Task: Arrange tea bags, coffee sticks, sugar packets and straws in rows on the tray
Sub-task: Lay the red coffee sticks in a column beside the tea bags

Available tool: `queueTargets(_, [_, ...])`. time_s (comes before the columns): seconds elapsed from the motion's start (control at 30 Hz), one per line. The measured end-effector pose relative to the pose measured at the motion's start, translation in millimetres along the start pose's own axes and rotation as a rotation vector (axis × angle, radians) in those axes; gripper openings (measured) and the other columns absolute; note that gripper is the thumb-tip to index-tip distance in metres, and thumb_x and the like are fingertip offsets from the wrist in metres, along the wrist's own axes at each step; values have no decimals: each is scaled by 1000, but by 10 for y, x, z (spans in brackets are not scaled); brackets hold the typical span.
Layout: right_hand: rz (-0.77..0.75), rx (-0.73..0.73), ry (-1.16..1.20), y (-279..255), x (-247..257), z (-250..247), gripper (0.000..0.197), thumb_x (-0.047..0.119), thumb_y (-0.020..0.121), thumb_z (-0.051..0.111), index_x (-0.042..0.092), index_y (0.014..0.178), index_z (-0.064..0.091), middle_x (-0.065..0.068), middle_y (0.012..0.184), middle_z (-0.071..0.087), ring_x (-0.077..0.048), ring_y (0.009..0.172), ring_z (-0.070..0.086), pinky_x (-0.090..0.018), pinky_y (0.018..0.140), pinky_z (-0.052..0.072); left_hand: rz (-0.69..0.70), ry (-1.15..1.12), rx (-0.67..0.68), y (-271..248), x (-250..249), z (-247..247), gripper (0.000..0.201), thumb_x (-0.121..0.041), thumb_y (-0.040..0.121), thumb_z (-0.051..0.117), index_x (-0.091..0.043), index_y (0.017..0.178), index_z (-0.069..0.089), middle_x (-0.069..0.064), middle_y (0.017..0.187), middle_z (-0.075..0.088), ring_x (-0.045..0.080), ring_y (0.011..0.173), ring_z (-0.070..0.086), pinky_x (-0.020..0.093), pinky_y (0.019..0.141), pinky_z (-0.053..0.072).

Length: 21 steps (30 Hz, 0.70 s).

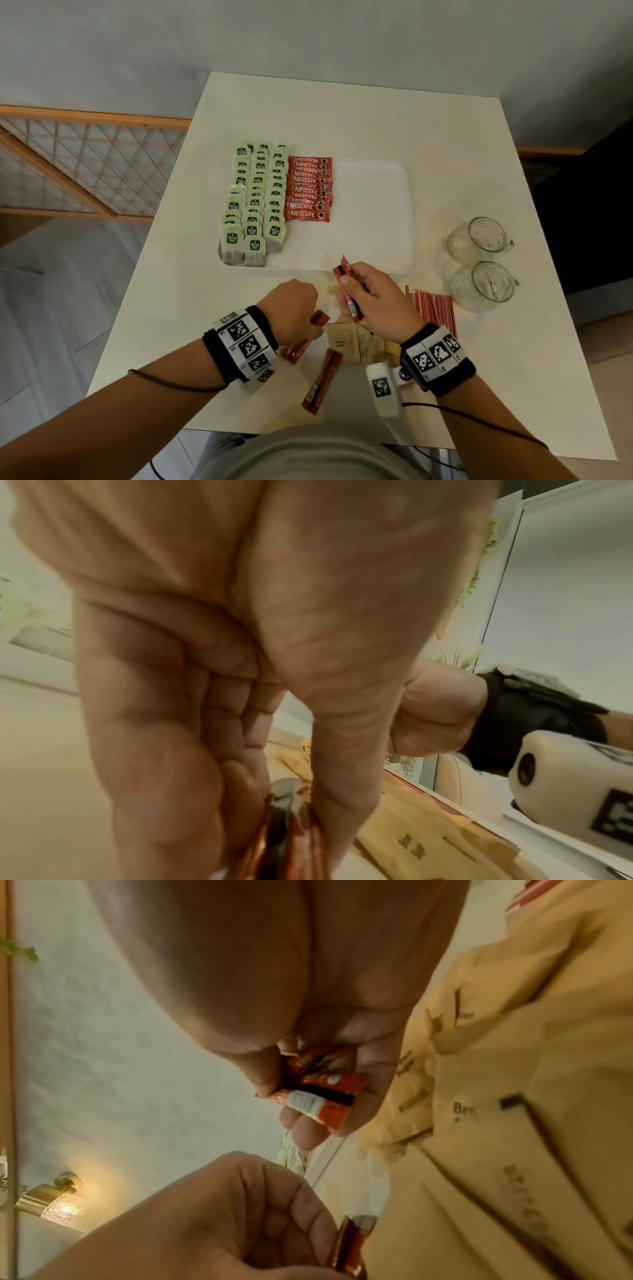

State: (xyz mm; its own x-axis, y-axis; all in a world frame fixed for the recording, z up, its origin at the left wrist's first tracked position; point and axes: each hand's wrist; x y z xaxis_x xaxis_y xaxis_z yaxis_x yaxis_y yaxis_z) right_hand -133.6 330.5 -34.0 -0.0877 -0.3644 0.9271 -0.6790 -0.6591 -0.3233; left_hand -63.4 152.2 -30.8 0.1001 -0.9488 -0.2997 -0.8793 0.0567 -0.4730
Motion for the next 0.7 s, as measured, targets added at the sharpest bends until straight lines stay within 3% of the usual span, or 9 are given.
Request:
queueTargets(0.07, [-6,3,-11,-13,7,0,18,28,108,47,18,99,59,5,74,66,-12,64,65,-38,65,53,0,25,-15,-10,16,14,45,-38,84,69,-17,59,38,-3,60,41,11,51,38,27,51,31])
queueTargets(0.23, [1,-4,-17,-23,20,0,16,29,107,48,21,98,59,4,77,66,-15,68,67,-40,68,55,4,3,-12,-28,50,25,32,-36,91,58,-9,76,58,6,74,61,21,64,54,29,56,39])
queueTargets(0.37, [-1,-14,-22,-33,29,-2,15,29,107,48,22,100,60,5,77,66,-16,69,67,-38,66,55,24,-70,-19,-49,64,8,33,-33,96,51,-9,74,53,5,69,54,19,59,47,32,56,37])
queueTargets(0.53, [-2,-7,-52,-45,51,20,18,27,108,45,17,100,57,2,74,64,-18,63,60,-34,60,52,66,-187,87,-108,16,64,11,-18,101,41,-12,91,41,6,83,54,23,70,49,34,64,35])
queueTargets(0.6, [12,-21,-33,-50,51,29,19,27,108,44,17,95,54,1,66,53,-12,54,49,-29,51,42,90,-189,77,-126,-25,97,16,-21,102,39,-12,89,41,2,79,51,23,68,49,33,63,34])
queueTargets(0.7, [10,-43,-19,-46,26,26,26,33,107,46,18,87,51,8,62,37,-9,50,33,-30,47,28,82,-207,37,-144,-85,154,39,-46,100,40,-13,81,49,0,75,54,16,63,50,34,62,40])
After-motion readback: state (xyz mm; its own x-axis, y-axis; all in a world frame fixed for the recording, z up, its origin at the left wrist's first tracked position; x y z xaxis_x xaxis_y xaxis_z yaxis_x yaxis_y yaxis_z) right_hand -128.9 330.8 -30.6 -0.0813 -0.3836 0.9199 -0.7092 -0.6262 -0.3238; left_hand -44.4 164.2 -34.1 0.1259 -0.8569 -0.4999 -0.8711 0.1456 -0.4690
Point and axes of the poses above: each hand's wrist, its own y-axis towards the middle knuckle, its own z-axis out of the palm, x = y × z
